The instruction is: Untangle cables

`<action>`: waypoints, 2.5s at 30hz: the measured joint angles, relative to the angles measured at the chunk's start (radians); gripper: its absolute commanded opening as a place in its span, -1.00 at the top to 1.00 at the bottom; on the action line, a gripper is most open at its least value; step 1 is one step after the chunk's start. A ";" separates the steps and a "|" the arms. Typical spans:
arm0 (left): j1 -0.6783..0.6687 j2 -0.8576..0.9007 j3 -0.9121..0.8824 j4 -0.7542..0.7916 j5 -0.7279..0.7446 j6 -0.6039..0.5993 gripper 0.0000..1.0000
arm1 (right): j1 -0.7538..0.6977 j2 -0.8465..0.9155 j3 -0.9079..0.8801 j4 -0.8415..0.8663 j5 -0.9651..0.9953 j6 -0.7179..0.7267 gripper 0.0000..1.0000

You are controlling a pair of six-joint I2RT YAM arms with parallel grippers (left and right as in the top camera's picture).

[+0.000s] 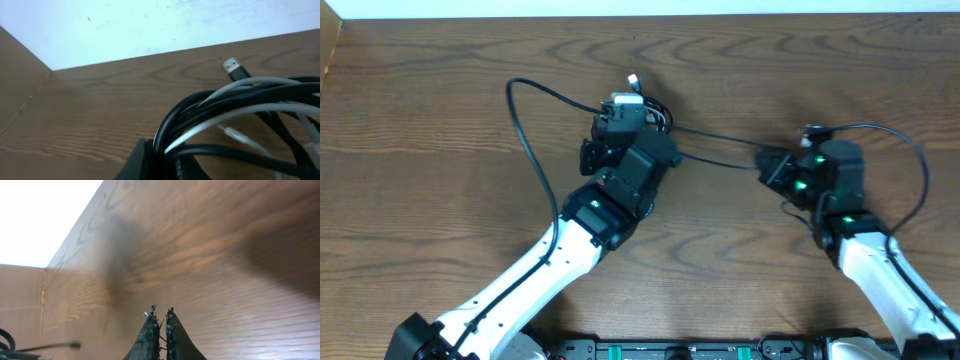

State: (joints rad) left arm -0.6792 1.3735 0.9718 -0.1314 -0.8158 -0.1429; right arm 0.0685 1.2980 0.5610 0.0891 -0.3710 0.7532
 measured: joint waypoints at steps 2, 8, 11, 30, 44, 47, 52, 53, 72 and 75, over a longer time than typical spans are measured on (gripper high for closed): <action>0.016 -0.007 0.000 0.001 0.055 -0.006 0.85 | -0.043 -0.031 -0.001 -0.006 -0.038 -0.056 0.98; 0.038 -0.016 0.000 0.003 0.138 -0.018 0.85 | -0.135 -0.135 -0.009 -0.017 -0.170 -0.216 0.98; 0.050 -0.018 0.000 0.003 0.135 -0.019 0.85 | -0.155 -0.162 -0.014 -0.022 -0.199 -0.267 0.98; 0.126 -0.044 0.000 -0.042 0.051 -0.041 0.85 | -0.198 -0.175 -0.027 -0.017 -0.376 -0.176 0.24; 0.126 -0.044 0.000 -0.045 0.232 -0.044 0.85 | 0.128 -0.158 -0.029 0.013 -0.356 0.133 0.03; 0.126 -0.044 0.000 -0.045 0.242 -0.044 0.85 | 0.175 -0.158 -0.030 0.040 -0.338 0.158 0.00; 0.126 -0.044 0.000 -0.047 0.243 -0.119 0.85 | 0.238 -0.157 -0.030 0.051 -0.311 0.230 -0.05; 0.126 -0.044 0.000 -0.048 0.243 -0.149 0.84 | 0.259 -0.155 -0.030 0.053 -0.299 0.261 -0.07; 0.060 -0.044 0.000 -0.096 0.261 -0.306 0.85 | 0.449 0.007 -0.035 0.396 -0.043 0.592 -0.04; 0.042 -0.044 0.000 -0.104 0.261 -0.307 0.85 | 0.449 0.034 -0.035 0.435 -0.027 0.615 -0.03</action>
State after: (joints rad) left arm -0.6376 1.3293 0.9718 -0.2356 -0.5552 -0.4496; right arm 0.5179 1.3319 0.5262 0.5240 -0.3977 1.3685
